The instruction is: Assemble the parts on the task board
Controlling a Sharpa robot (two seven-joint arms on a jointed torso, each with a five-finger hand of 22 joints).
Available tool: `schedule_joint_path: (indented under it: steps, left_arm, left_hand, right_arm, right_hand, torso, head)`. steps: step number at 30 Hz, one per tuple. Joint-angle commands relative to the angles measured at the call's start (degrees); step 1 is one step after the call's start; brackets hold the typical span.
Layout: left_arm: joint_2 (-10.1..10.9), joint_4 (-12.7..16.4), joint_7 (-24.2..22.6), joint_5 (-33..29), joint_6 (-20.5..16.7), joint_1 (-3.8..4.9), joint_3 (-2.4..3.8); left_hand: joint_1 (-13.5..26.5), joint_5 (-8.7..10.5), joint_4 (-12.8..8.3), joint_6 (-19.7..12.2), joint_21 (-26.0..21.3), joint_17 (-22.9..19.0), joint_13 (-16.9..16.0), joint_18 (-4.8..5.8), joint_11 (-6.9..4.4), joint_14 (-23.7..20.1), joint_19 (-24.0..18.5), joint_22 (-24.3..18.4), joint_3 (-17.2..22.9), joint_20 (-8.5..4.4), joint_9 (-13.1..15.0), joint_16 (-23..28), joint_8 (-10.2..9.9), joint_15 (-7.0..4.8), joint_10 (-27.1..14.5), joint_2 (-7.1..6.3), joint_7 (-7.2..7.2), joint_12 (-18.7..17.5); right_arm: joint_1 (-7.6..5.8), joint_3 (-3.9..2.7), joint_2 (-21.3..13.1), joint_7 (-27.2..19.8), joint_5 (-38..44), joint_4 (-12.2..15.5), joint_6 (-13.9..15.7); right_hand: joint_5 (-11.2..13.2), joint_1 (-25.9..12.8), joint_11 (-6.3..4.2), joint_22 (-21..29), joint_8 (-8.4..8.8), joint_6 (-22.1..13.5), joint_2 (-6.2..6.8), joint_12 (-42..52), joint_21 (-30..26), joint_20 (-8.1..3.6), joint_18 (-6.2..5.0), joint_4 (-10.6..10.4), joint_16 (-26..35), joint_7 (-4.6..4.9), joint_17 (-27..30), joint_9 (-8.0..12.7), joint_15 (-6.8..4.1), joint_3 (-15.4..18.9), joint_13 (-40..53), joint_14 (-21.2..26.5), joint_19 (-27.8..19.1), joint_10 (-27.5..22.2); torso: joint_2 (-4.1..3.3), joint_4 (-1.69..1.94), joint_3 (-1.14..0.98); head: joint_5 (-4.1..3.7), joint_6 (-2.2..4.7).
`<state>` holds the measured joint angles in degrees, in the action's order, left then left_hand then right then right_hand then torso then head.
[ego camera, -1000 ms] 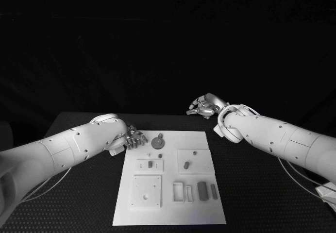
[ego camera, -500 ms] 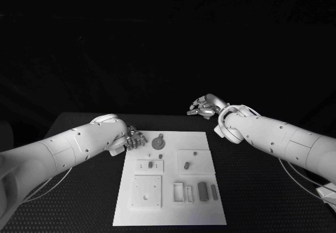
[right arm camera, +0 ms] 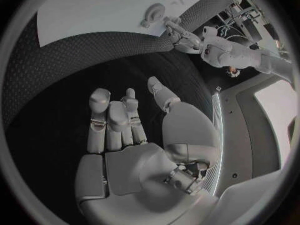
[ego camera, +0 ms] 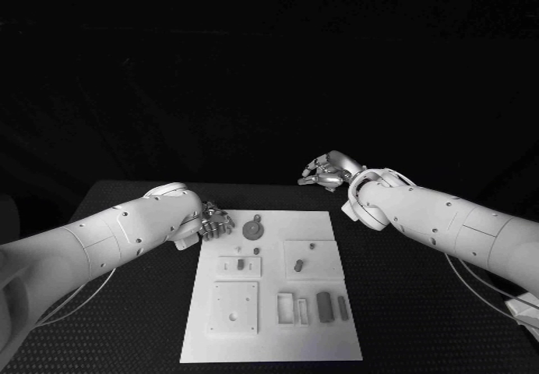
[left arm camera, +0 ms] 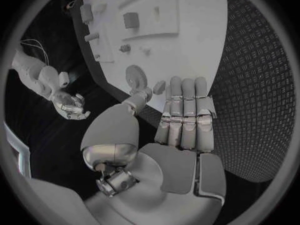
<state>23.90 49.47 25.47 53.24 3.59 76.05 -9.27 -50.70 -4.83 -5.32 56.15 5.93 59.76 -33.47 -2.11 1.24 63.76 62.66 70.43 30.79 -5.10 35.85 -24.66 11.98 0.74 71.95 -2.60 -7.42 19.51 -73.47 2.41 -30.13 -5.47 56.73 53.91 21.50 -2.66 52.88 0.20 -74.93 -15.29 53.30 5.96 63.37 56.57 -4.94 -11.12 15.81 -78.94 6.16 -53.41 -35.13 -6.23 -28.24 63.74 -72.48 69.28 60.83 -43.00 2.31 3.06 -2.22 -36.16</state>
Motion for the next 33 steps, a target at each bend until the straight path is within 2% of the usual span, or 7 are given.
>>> schedule_joint_path:
  steps: [1, 5, 12, 15, 21, 33]
  left_arm:
    - [-0.40, -0.18, -0.86, -1.08, 1.02, -0.64, -0.12]
    - [-0.56, -0.39, -0.97, -1.10, 0.93, -0.99, -0.12]
    - [-0.39, -0.47, -1.22, -1.15, 0.21, -1.04, -0.12]
    - [-0.21, -0.51, -1.37, -1.50, 0.05, -1.04, -0.11]
    - [0.07, -0.36, -1.28, -1.66, -0.32, -1.03, -0.10]
    - [0.95, 0.85, -1.38, -0.41, -1.10, -1.03, -0.08]
  left_hand:
    - [0.02, -0.35, -0.62, -0.13, -0.37, -0.10, 0.10, -0.28, 0.19, -0.32, 0.22, 0.08, 0.05, 0.21, -0.12, -0.11, -0.08, 0.06, -0.15, 0.71, -0.10, -0.07]
    - [-0.39, -0.42, -1.65, 0.00, -0.50, -0.21, 0.15, -0.28, 0.16, -0.31, 0.32, 0.20, 0.30, 0.23, -0.20, -0.23, 0.09, 0.06, -0.09, 1.43, -0.06, -0.03]
    - [-1.52, -0.44, -3.14, 0.44, -0.69, -0.39, 0.23, -0.28, 0.04, -0.20, 0.62, 0.42, 1.10, 0.21, -0.28, -0.44, 0.52, 0.02, 0.10, 2.60, 0.09, 0.06]
    - [-2.40, -0.49, -4.29, 0.92, -0.82, -0.52, 0.30, -0.25, -0.09, -0.04, 0.86, 0.59, 1.65, 0.18, -0.29, -0.64, 0.94, -0.04, 0.35, 3.85, 0.26, 0.14]
    - [-3.91, -0.66, -6.07, 1.66, -0.93, -0.70, 0.38, -0.22, -0.36, 0.40, 1.40, 0.90, 2.70, 0.04, -0.31, -1.00, 1.58, -0.21, 0.96, 5.31, 0.58, 0.33]
    - [-6.19, -0.70, -6.87, 3.51, -0.69, -0.87, 0.39, -0.20, -1.14, 2.00, 3.18, 1.79, 5.32, -0.55, 0.07, -2.16, 3.16, -0.82, 2.94, 5.09, 1.46, 0.95]
  right_arm:
    - [0.07, -0.03, 0.04, -0.28, 0.46, 0.07, -0.63]
    - [0.09, -0.03, 0.04, -0.23, 0.46, 0.03, -0.67]
    - [0.10, -0.03, 0.03, -0.22, 0.46, -0.04, -0.75]
    - [0.13, -0.03, -0.03, -0.22, 0.46, -0.06, -0.73]
    - [0.15, -0.03, -0.08, -0.21, 0.45, -0.09, -0.71]
    - [0.17, -0.03, -0.34, -0.23, 0.27, -0.04, -0.72]
  right_hand:
    - [-0.06, -0.12, 0.01, -0.32, 0.26, 0.34, -0.29, 0.00, -0.36, -0.25, -3.88, 0.36, 0.24, 0.52, -0.07, -0.08, 0.17, 0.00, -0.05, 0.15, 0.00, -0.35]
    - [-0.06, -0.14, 0.01, -0.33, 0.26, 0.35, -0.31, 0.00, -0.36, -0.25, -3.88, 0.35, 0.24, 0.52, -0.07, -0.08, 0.17, 0.01, -0.06, 0.15, 0.01, -0.35]
    - [-0.06, -0.17, 0.00, -0.33, 0.26, 0.37, -0.31, 0.02, -0.36, -0.24, -3.88, 0.34, 0.24, 0.51, -0.08, -0.09, 0.16, 0.02, -0.06, 0.14, 0.01, -0.33]
    - [-0.06, -0.18, 0.00, -0.34, 0.26, 0.38, -0.31, 0.03, -0.36, -0.24, -3.88, 0.34, 0.24, 0.51, -0.08, -0.10, 0.16, 0.02, -0.06, 0.14, 0.02, -0.32]
    - [-0.06, -0.20, 0.00, -0.34, 0.26, 0.39, -0.30, 0.04, -0.36, -0.24, -3.88, 0.34, 0.24, 0.51, -0.09, -0.11, 0.16, 0.03, -0.07, 0.13, 0.02, -0.31]
    - [-0.06, -0.31, -0.01, -0.35, 0.27, 0.40, -0.28, 0.06, -0.37, -0.23, -3.88, 0.29, 0.24, 0.50, -0.09, -0.12, 0.15, 0.08, -0.08, 0.13, 0.03, -0.29]
  torso:
    - [0.01, -0.03, 0.00]
    - [0.02, 0.00, 0.01]
    - [0.01, -0.03, -0.02]
    - [0.01, -0.01, -0.05]
    - [0.02, 0.02, -0.03]
    - [0.04, 0.06, -0.05]
  head:
    - [-0.20, 0.09]
    - [-0.14, 0.05]
    - [-0.18, -0.06]
    - [-0.24, -0.13]
    - [-0.23, -0.26]
    - [-0.05, -0.47]
